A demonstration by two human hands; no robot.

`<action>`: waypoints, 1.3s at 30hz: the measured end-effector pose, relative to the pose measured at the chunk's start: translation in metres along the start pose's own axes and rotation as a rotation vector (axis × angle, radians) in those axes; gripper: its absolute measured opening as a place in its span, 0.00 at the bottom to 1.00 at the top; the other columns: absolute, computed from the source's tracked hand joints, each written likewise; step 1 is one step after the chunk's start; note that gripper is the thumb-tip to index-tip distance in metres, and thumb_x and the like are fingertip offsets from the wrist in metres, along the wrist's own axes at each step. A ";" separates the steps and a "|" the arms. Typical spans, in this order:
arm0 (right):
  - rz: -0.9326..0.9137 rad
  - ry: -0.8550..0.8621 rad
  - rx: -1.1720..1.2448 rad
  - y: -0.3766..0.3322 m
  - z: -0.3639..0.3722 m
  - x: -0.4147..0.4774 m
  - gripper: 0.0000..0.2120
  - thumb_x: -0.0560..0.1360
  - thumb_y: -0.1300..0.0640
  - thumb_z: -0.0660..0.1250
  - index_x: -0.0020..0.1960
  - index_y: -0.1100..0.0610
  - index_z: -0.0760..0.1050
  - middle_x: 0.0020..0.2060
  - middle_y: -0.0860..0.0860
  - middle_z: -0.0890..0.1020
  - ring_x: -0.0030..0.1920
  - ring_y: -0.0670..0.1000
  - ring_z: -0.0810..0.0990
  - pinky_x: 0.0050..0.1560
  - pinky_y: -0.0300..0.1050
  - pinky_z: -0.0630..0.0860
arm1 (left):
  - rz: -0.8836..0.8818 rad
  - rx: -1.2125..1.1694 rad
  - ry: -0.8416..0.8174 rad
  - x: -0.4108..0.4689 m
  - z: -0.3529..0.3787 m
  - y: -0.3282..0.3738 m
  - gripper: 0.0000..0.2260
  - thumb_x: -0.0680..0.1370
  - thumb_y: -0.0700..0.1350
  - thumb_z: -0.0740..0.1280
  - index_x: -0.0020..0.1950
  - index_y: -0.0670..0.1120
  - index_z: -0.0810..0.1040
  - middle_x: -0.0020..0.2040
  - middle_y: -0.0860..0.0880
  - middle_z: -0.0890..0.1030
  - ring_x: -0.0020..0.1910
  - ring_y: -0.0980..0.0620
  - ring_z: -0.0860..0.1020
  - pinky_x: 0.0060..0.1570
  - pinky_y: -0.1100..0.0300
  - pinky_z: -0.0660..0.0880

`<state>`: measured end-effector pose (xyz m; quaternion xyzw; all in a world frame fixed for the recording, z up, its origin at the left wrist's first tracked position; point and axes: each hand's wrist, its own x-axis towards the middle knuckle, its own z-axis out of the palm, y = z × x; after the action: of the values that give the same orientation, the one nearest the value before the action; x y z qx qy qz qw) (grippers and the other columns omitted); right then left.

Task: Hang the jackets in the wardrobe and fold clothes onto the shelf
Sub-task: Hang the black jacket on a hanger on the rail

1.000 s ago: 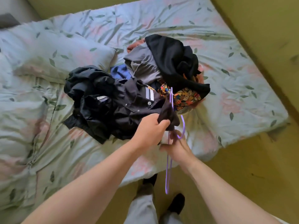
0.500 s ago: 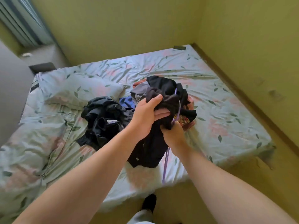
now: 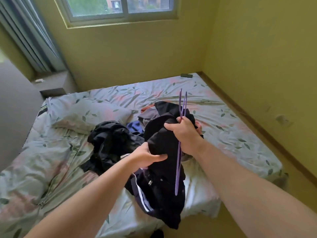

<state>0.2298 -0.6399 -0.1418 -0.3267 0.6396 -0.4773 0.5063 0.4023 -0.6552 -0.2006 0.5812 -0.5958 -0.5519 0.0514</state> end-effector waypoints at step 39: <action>-0.093 0.170 -0.583 -0.011 -0.115 -0.005 0.04 0.77 0.56 0.64 0.46 0.57 0.74 0.40 0.53 0.79 0.42 0.56 0.78 0.39 0.45 0.71 | 0.587 1.105 0.678 0.017 -0.053 0.101 0.30 0.71 0.52 0.79 0.65 0.46 0.68 0.53 0.42 0.75 0.51 0.39 0.79 0.45 0.47 0.78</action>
<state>0.1204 -0.6071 -0.1260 -0.4464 0.7739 -0.3218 0.3134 0.3694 -0.7287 -0.1174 0.4776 -0.8715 0.0788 0.0782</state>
